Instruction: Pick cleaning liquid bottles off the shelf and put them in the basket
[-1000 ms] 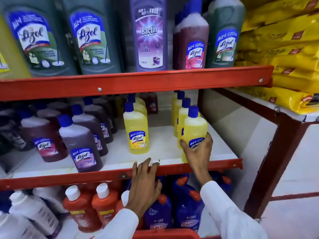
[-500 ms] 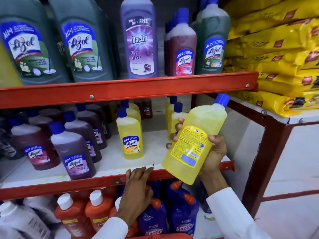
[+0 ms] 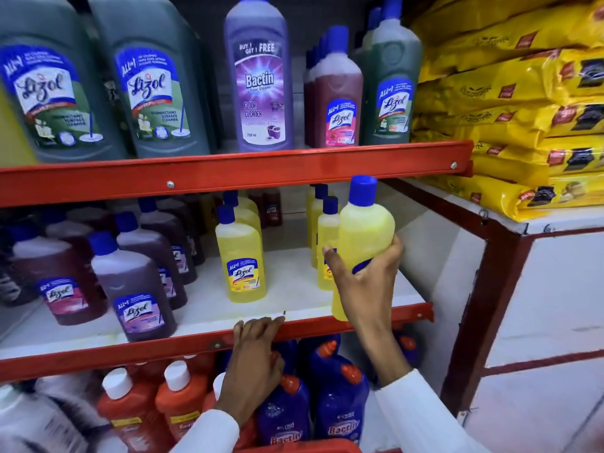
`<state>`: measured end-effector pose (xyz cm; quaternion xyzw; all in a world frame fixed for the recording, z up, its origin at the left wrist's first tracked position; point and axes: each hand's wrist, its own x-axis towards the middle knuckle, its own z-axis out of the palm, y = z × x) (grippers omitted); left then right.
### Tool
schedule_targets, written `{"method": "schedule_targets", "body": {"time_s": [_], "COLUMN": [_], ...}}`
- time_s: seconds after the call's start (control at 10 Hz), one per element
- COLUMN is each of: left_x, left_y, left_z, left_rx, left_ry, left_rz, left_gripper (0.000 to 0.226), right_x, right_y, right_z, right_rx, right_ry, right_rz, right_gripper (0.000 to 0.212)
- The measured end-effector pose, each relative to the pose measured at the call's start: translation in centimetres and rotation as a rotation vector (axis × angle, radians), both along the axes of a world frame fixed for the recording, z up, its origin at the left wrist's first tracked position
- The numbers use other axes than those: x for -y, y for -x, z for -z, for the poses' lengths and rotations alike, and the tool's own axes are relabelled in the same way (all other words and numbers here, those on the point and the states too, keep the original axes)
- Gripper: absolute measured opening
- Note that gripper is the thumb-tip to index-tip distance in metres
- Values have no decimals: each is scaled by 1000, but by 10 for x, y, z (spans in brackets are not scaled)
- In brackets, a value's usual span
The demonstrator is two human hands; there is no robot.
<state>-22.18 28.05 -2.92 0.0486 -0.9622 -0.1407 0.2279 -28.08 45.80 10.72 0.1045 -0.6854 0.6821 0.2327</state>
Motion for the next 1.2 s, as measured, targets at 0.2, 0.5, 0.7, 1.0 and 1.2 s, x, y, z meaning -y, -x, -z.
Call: {"method": "schedule_targets", "body": {"time_s": [0.2,0.5,0.7,1.0,1.2], "left_x": [0,-4,-5,-8,-6], "left_y": [0,1,2,1,-12], "left_z": [-1,1,-1,-3,-47], "left_rx": [11,-3,8,24,-171], "left_ry": [-20,-54,-49,-49,-28], "left_rz": [-4,-19,-38,-40,-66], "left_gripper": [74,72,71,70,60], "right_x": [4,17,29,31,-8], "right_y": [28,76,90,83,38], "right_z": [15,37,53,52,30], "right_rx": [16,52,86,114,-18], "right_ry": [-58,-125,-134,-205,104], "right_rz": [117,127,97,117,130], "right_gripper": [102,98,102,109,94]}}
